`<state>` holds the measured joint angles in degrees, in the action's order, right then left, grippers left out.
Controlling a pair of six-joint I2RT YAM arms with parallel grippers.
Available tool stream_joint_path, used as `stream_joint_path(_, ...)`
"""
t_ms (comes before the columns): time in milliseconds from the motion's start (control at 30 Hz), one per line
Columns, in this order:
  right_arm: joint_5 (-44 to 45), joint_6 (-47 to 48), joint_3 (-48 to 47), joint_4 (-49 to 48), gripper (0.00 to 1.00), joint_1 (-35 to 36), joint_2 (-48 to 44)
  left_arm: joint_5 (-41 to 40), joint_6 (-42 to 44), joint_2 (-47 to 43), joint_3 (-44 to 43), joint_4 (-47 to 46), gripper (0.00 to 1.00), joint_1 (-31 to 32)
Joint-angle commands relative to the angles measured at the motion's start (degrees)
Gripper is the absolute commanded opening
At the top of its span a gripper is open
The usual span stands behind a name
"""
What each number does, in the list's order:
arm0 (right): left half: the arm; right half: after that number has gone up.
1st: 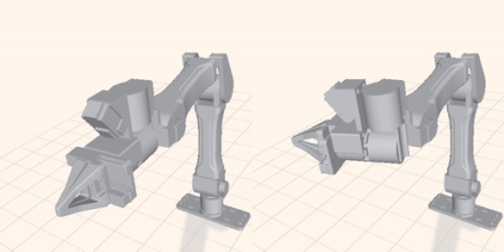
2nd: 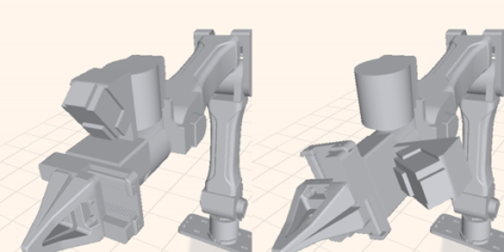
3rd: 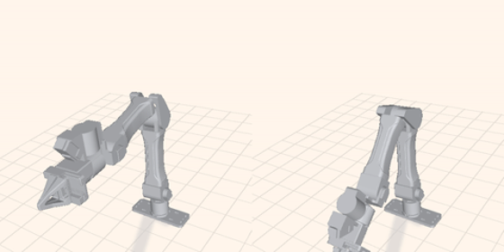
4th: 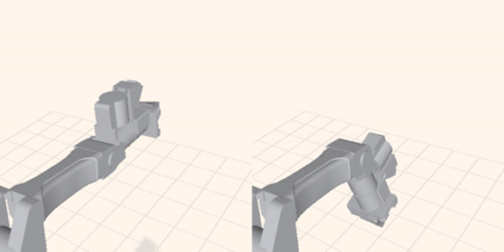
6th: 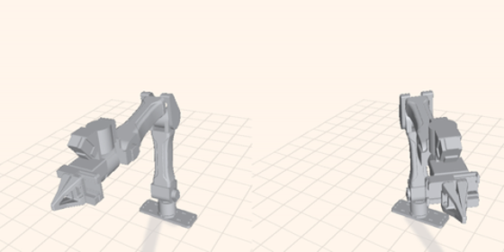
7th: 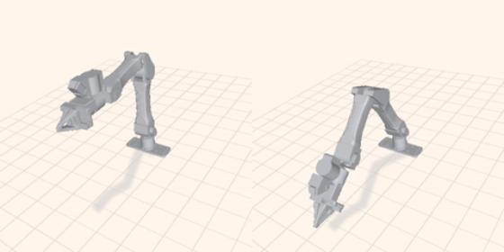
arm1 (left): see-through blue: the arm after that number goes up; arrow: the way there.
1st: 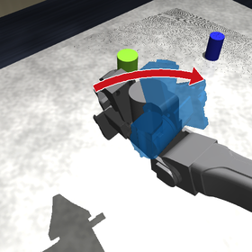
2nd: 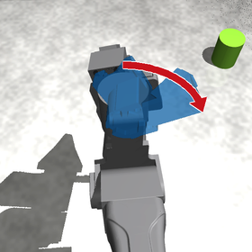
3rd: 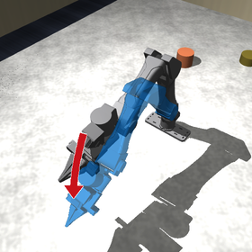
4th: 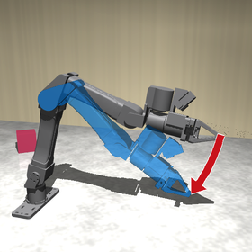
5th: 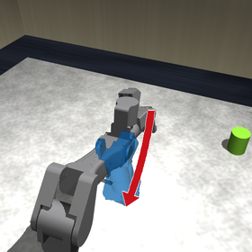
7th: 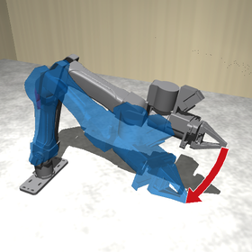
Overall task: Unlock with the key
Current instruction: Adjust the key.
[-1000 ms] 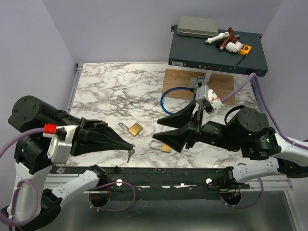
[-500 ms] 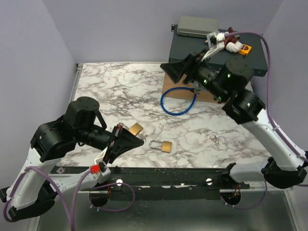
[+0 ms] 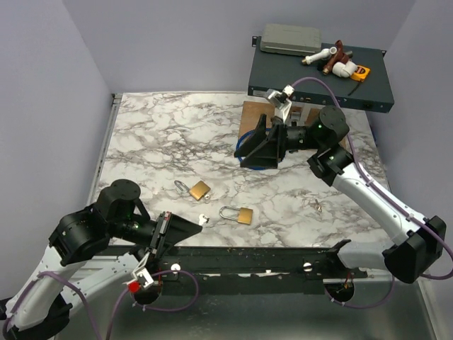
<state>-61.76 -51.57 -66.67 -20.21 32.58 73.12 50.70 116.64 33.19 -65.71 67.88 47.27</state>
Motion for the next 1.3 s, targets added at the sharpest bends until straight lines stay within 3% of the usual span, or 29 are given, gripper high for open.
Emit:
stream_joint_path(0,-8.7,8.6,-3.9,4.1,0.73,7.1,-0.8,4.5,23.1,-2.1,6.1,-6.0,0.00,0.2)
stream_joint_path(133,-7.5,19.9,-7.8,19.6,0.70,12.8,2.5,5.6,29.1,-2.0,8.9,-7.9,0.00,0.2)
stream_joint_path(233,-6.8,20.9,-6.3,21.6,0.71,14.4,2.5,7.5,30.1,-3.3,12.6,-13.9,0.00,0.4)
stream_joint_path(400,-5.2,25.2,-8.1,28.4,0.69,17.7,4.8,8.0,35.1,-1.9,13.4,-14.6,0.00,1.4)
stream_joint_path(633,-6.4,23.6,-6.3,28.4,0.63,18.2,5.8,7.3,38.0,-1.1,12.9,-14.0,0.00,3.2)
stream_joint_path(900,-4.1,28.1,-8.7,37.4,0.58,19.4,8.0,6.4,38.0,-0.8,13.7,-17.4,0.00,5.3)
stream_joint_path(1267,-6.3,24.7,-7.9,33.0,0.47,21.2,8.5,5.3,36.9,-0.7,14.0,-19.5,0.00,6.8)
